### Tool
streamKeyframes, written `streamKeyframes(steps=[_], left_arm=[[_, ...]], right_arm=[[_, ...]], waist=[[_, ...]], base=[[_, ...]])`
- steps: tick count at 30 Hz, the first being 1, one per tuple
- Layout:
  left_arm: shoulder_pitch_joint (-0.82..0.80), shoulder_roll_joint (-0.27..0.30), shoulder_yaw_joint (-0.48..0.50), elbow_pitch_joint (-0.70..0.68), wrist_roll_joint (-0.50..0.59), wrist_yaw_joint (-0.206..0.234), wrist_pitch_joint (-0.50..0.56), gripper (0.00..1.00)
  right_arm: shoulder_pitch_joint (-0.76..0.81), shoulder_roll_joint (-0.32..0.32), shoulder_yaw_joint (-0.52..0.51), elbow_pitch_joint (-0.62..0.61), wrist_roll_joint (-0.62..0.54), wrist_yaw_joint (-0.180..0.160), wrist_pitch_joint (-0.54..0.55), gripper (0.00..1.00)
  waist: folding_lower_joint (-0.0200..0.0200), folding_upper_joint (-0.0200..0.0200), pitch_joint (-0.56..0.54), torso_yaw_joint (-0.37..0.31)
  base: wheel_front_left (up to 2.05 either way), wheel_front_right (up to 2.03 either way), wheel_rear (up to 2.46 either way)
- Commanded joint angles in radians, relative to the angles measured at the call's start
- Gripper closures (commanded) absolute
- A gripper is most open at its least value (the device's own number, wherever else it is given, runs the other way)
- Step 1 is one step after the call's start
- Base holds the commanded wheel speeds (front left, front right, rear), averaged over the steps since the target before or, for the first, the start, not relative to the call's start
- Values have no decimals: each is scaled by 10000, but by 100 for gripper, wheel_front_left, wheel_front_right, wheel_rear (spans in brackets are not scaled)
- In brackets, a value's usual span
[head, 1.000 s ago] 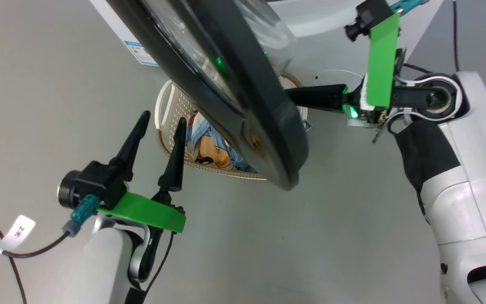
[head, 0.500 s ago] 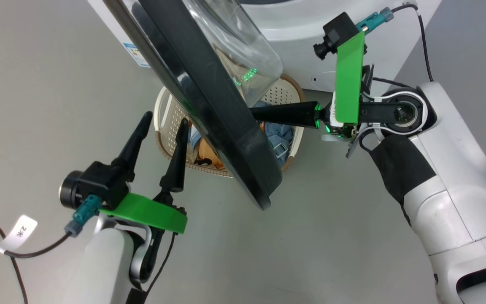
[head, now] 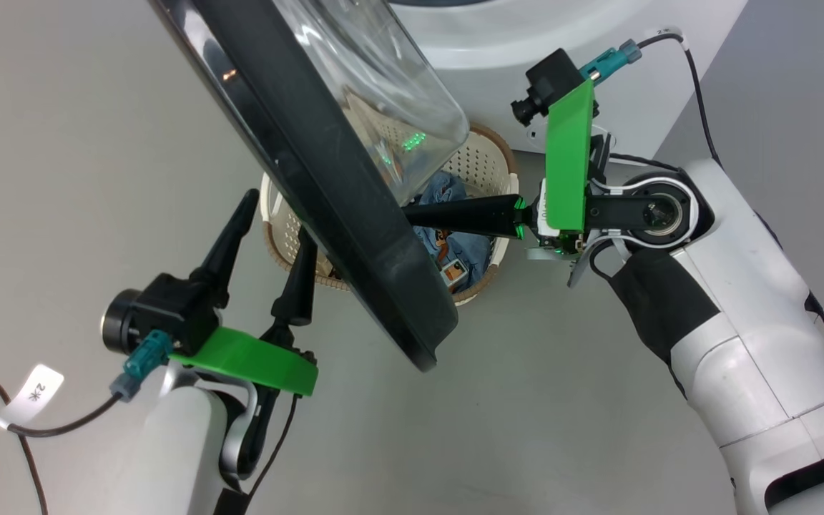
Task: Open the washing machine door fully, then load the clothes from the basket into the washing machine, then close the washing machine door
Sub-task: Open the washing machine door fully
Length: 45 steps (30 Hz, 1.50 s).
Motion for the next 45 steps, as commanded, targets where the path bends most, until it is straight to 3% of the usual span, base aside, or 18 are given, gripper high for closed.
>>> streamKeyframes(steps=[1,11,20,21,22,23,24,25,34,45], left_arm=[[-17,296,264,-211,-58,84,-63,0],[12,296,475,-87,8,73,-63,0],[145,296,946,-4,293,11,-63,0],[173,296,1040,-8,338,-5,-63,0],[212,297,1133,-7,400,-23,-63,0],[251,297,1227,-8,438,-45,-63,0],[285,297,1303,-15,487,-69,-63,0],[322,298,1373,-18,534,-89,-63,0],[642,362,1907,-52,806,-236,-63,0],[1321,383,2337,-89,969,-327,-63,0]], right_arm=[[178,404,173,-217,121,16,-56,100],[182,379,-3,-372,213,16,-453,100],[905,44,-787,-1407,148,16,-1158,100],[1043,20,-930,-1564,129,16,-1349,93],[1191,0,-1082,-1680,69,16,-1601,69],[1324,-32,-1206,-1839,-45,16,-1865,55],[1468,-59,-1340,-2016,-167,16,-2152,23],[1619,-75,-1499,-2176,-297,16,-2478,0],[3079,-227,-2352,-4102,-2358,16,-5470,0],[5283,-804,-2211,-5556,-5275,16,-9151,0]], waist=[[0,0,-14,6],[0,0,-183,-229],[0,0,-622,-718],[0,0,-680,-795],[0,0,-743,-880],[0,0,-795,-955],[0,0,-848,-1021],[0,0,-905,-1084],[0,0,-1379,-1641],[0,0,-2336,-2205]], base=[[0,0,0],[0,0,0],[0,0,0],[0,0,0],[0,0,0],[0,0,0],[0,0,0],[0,0,0],[0,0,0],[0,0,0]])
